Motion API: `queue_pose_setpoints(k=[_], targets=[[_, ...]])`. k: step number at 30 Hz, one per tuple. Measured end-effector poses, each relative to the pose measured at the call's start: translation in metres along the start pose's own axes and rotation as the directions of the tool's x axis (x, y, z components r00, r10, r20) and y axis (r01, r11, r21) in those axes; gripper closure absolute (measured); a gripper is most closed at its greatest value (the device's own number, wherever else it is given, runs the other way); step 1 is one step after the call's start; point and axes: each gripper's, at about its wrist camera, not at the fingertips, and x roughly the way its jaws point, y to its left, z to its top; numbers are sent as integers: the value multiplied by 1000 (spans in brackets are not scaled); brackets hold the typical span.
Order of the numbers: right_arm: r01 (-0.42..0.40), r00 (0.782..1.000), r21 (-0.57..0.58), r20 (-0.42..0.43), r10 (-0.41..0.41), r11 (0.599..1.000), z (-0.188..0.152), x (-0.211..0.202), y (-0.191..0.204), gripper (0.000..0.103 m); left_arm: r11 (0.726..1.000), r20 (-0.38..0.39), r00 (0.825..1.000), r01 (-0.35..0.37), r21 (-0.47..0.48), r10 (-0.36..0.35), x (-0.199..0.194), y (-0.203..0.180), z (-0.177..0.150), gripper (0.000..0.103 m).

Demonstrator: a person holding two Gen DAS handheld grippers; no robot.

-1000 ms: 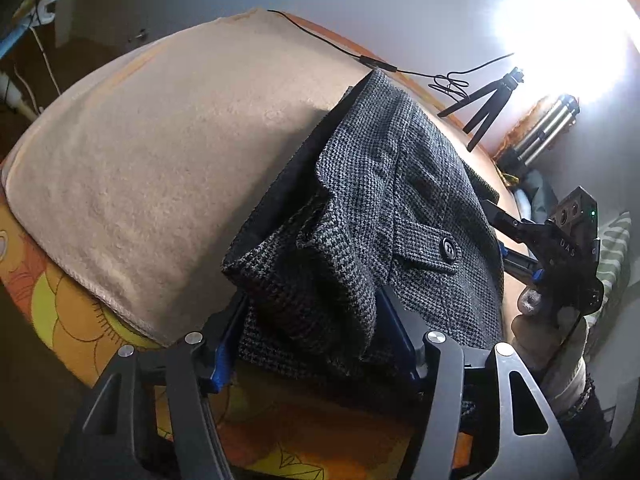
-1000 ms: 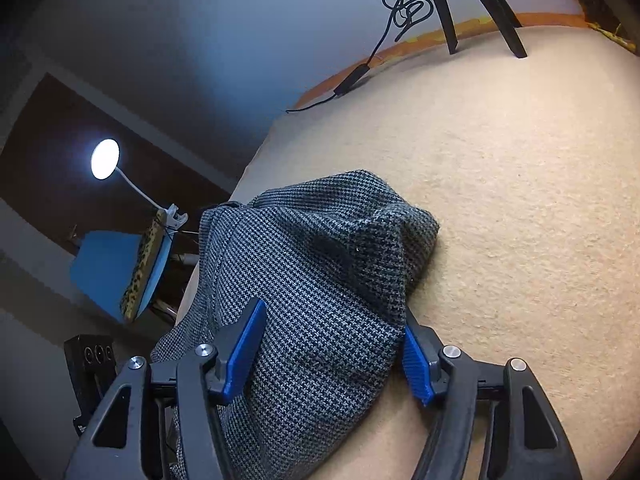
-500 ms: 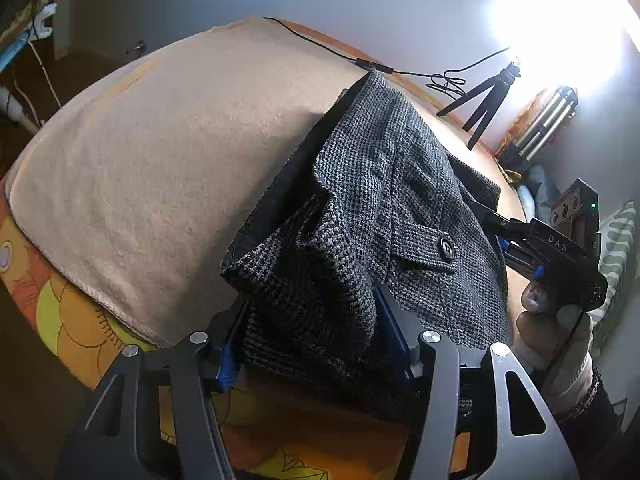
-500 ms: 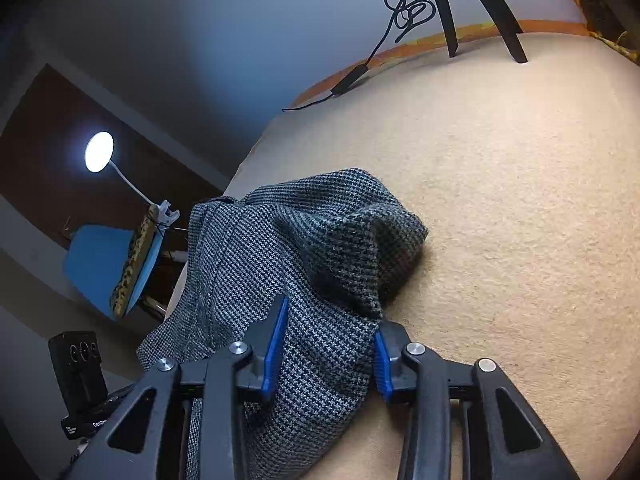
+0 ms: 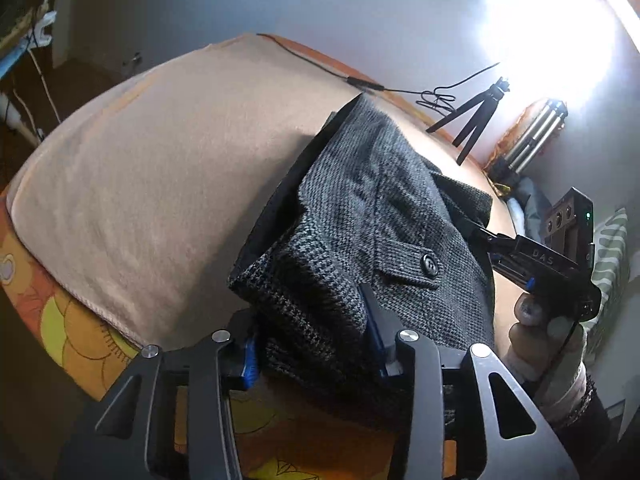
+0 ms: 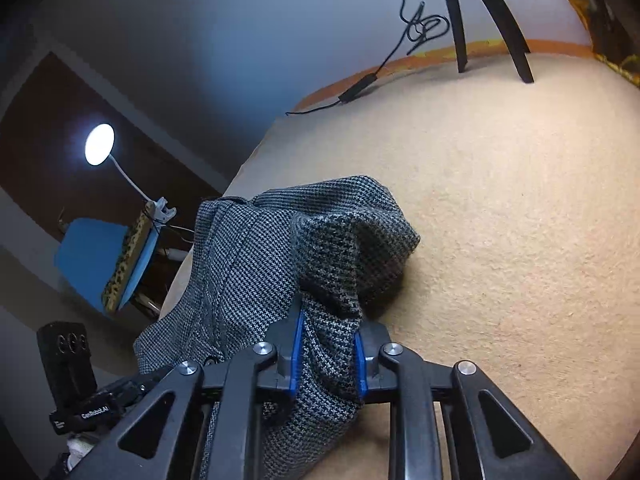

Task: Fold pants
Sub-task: 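Close the left tool on the folded trouser edge while the right tool grips the trouser end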

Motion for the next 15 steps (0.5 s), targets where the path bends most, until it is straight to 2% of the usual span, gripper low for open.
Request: queue_pose_setpoints(k=[3, 5, 7, 9, 11, 15], targets=[[4, 1000, 17, -6, -4, 1000, 1, 0, -3, 83, 1000, -1, 1000, 0, -1, 0, 1, 1, -1, 63], [-1, 1000, 38, -9, 2, 999, 2, 2, -6, 76, 1000, -3, 1000, 10, -14, -10, 0, 4, -1, 63], [-13, 999, 68, -28, 15, 998, 3, 8, -10, 61, 1000, -4, 1000, 13, -15, -13, 0, 5, -1, 64], [-32, 999, 91, -35, 36, 995, 5, 13, -12, 59, 1000, -4, 1000, 15, -18, -15, 0, 5, -1, 64], [-26, 999, 89, -36, 30, 996, 6, 15, -11, 59, 1000, -6, 1000, 20, -23, -20, 1, 6, -1, 64], [-5, 1000, 56, -25, 6, 998, 6, 15, -4, 78, 999, -3, 1000, 23, -30, -23, 0, 7, 0, 66]])
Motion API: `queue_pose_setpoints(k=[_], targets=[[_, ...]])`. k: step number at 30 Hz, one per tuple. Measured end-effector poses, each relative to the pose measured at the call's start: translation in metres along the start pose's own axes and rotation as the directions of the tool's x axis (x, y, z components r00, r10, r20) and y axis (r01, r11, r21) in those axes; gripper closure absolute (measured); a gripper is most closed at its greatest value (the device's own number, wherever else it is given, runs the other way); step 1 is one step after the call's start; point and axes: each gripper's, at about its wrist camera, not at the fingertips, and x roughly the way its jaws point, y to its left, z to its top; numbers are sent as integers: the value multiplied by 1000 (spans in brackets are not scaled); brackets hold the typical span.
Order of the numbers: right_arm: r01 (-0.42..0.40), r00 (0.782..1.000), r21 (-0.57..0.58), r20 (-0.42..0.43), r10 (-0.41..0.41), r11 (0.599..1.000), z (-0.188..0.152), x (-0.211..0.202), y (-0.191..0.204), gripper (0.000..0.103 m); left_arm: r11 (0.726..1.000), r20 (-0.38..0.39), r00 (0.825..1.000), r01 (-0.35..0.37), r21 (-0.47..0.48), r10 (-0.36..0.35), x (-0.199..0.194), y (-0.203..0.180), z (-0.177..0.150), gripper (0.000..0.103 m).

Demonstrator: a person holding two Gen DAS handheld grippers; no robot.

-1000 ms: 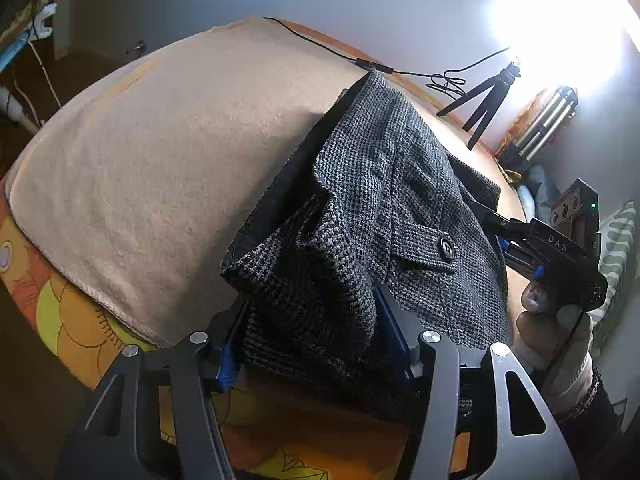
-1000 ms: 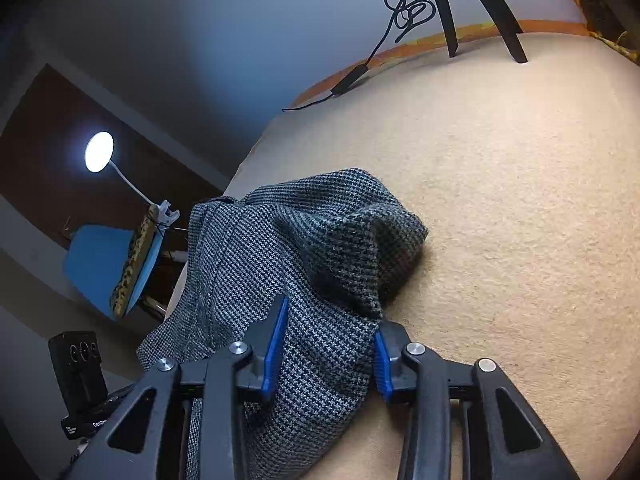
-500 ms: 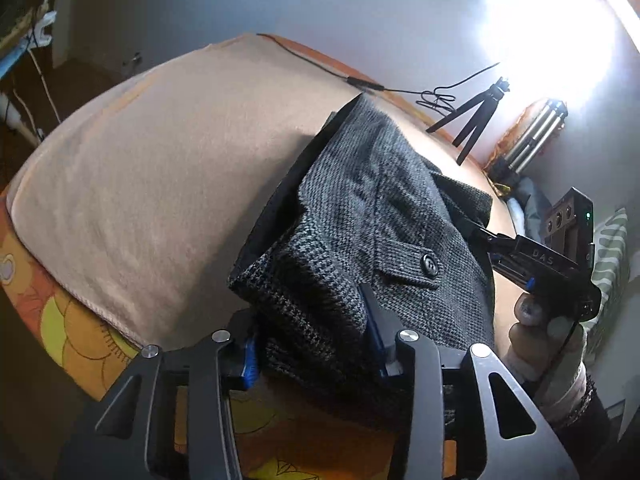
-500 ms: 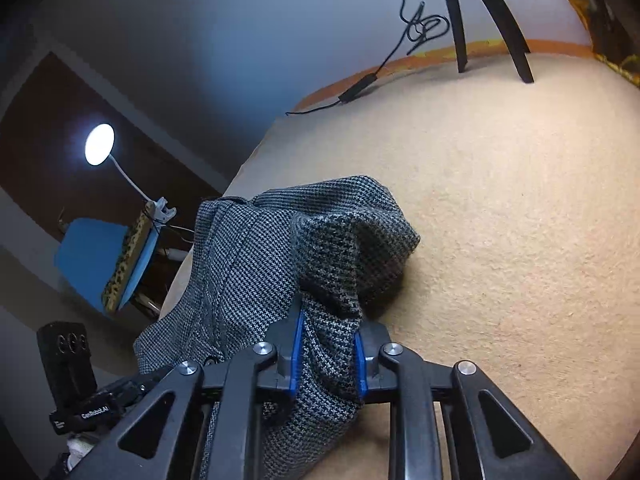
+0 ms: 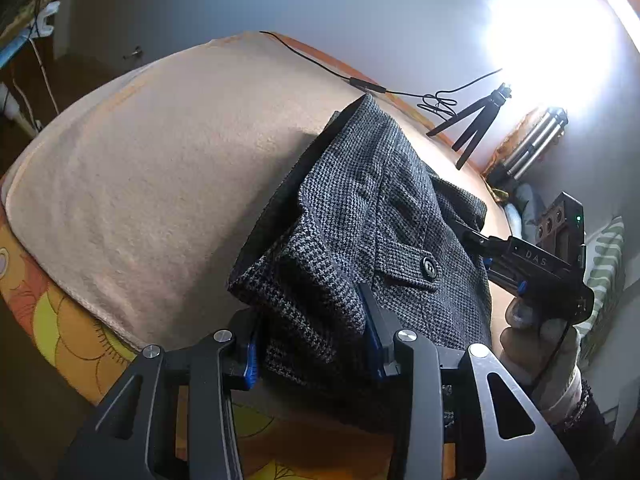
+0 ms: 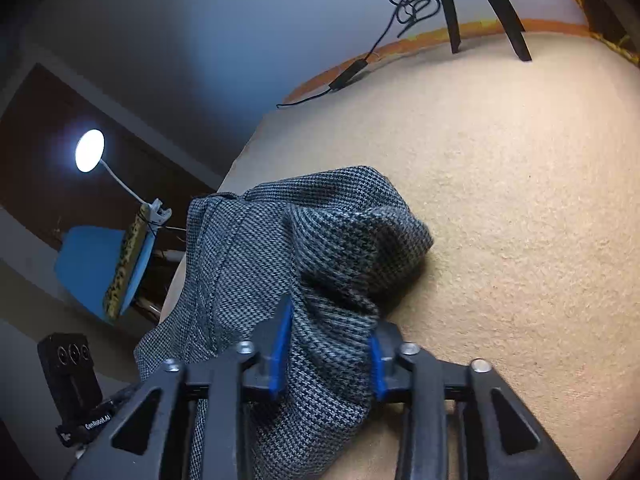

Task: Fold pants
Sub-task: 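Close the left tool on the folded trouser edge while the right tool grips the trouser end, then lift the folded trousers with both tools and carry them toward the pillow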

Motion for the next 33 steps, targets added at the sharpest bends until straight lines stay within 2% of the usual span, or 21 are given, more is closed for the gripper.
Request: queue_pose_setpoints(k=[4, 8, 18, 33], targets=[[26, 999, -43, 28, -25, 999, -1, -10, 12, 85, 1000, 17, 1000, 5, 16, -5, -5, -3, 1, 69], [85, 995, -113, 56, -79, 990, 1, -17, 35, 86, 1000, 35, 999, 23, 21, -24, -11, -7, 2, 71], [116, 989, -244, 117, -90, 963, 9, -48, 90, 87, 997, 56, 996, 68, 27, -69, -22, -20, -1, 73], [155, 979, -276, 168, -111, 949, 12, -87, 102, 88, 988, 83, 989, 117, 99, -125, -36, -54, -4, 74]])
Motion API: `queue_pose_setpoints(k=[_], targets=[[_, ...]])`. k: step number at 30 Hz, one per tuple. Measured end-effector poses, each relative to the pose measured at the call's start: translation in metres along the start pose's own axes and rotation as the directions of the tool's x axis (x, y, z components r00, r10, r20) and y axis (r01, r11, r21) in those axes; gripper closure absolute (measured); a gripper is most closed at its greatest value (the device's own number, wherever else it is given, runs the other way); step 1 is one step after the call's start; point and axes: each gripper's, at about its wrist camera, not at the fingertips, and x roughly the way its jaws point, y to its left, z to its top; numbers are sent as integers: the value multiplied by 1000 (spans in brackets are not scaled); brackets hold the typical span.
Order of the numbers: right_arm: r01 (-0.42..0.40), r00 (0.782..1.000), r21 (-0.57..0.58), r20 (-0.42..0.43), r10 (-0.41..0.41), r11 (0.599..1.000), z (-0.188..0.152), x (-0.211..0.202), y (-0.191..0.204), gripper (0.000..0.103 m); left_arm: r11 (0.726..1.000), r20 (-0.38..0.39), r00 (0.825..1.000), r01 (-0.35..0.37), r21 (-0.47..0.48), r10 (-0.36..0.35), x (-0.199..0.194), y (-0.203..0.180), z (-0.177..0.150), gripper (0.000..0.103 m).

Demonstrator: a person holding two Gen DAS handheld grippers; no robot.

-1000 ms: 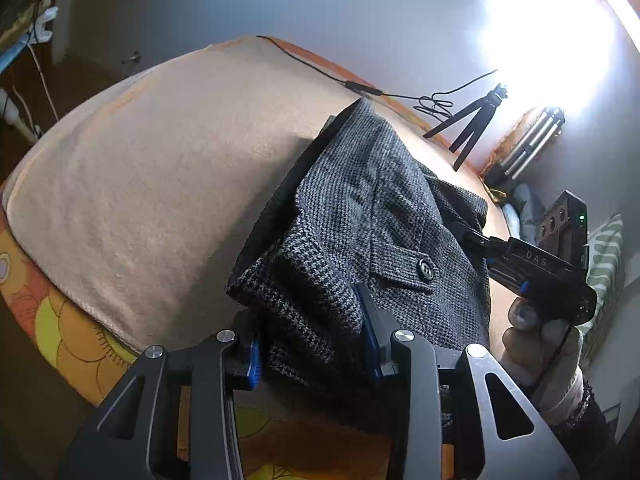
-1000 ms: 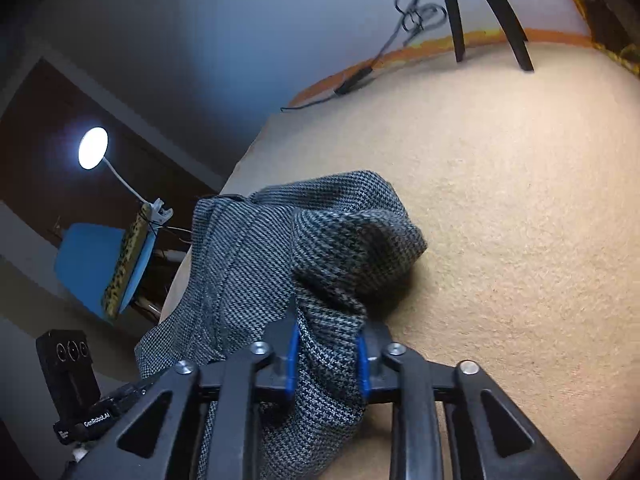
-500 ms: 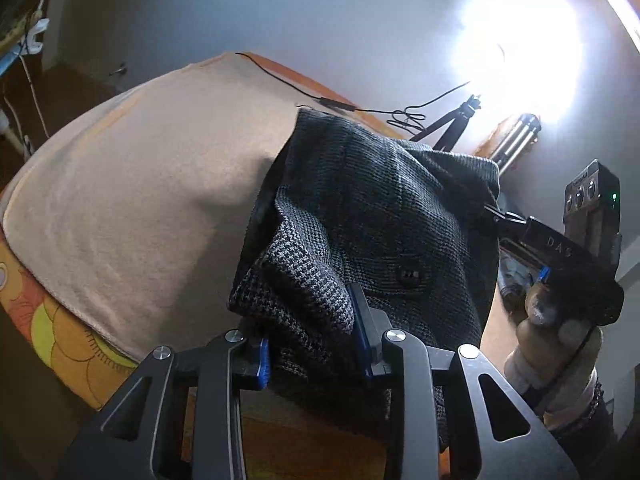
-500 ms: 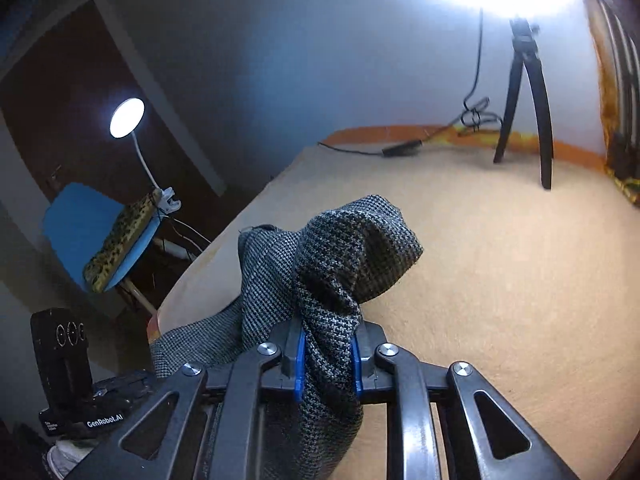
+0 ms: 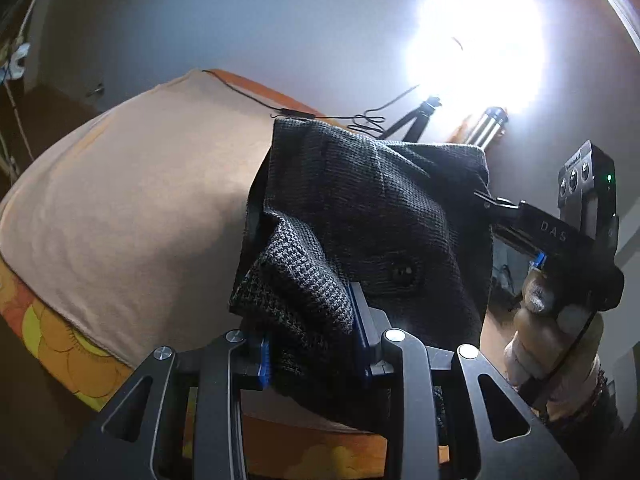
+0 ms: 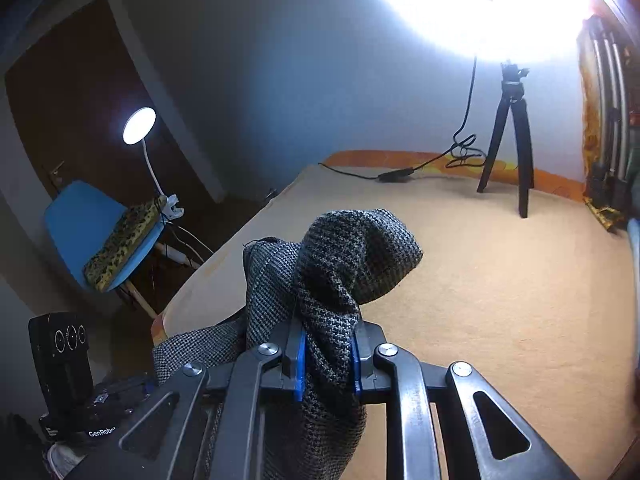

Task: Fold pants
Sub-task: 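Lift the folded trousers with both tools and carry them toward the pillow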

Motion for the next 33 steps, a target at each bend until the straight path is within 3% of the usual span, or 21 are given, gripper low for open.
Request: queue_pose_setpoints(k=[16, 33], targets=[[66, 996, -2, 56, -66, 998, 6, -69, -41, 88, 995, -3, 997, 78, 58, -78, 39, -66, 7, 74], [123, 982, 78, 137, -133, 989, 2, -157, -144, 88, 972, -25, 986, 168, 164, -166, 95, -175, 13, 74]])
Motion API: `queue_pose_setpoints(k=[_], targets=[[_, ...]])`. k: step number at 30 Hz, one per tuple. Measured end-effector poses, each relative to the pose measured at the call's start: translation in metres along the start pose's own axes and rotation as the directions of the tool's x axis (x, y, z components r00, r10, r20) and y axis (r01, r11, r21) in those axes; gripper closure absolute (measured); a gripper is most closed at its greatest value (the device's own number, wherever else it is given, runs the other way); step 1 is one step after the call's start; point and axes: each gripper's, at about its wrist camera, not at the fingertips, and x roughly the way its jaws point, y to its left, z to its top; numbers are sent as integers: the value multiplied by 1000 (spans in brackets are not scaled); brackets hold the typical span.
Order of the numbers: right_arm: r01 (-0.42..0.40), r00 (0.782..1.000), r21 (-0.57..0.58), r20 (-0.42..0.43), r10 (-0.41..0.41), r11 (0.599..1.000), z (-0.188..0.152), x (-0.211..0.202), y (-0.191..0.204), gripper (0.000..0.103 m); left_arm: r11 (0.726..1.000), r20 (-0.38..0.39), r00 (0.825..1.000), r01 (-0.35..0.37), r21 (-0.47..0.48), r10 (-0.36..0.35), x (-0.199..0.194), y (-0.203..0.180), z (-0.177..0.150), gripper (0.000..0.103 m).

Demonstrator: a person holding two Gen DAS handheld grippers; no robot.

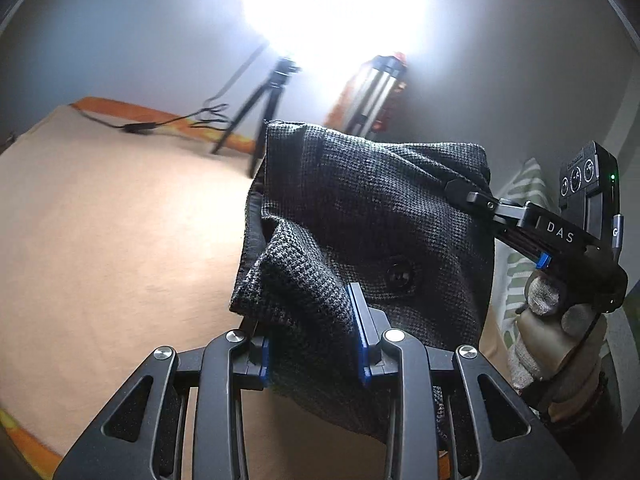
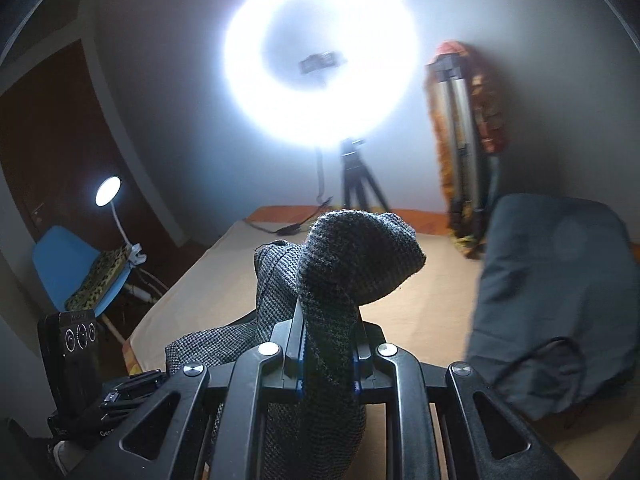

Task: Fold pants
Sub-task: 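Lift the folded trousers with both tools and carry them toward the pillow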

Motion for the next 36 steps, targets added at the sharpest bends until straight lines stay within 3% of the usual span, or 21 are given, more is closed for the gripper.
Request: queue_pose_setpoints(k=[17, 26, 36], targets=[[122, 989, 46, 73, -126, 991, 25, -58, -111, 89, 989, 9, 993, 115, 97, -116, 79, -91, 20, 74], [124, 985, 17, 123, -125, 992, 62, -62, -153, 88, 983, 59, 990, 116, 139, -125, 115, -128, 45, 74], [135, 986, 13, 95, -135, 991, 81, -40, -207, 89, 980, 87, 991, 82, 181, -99, 163, -147, 57, 74]])
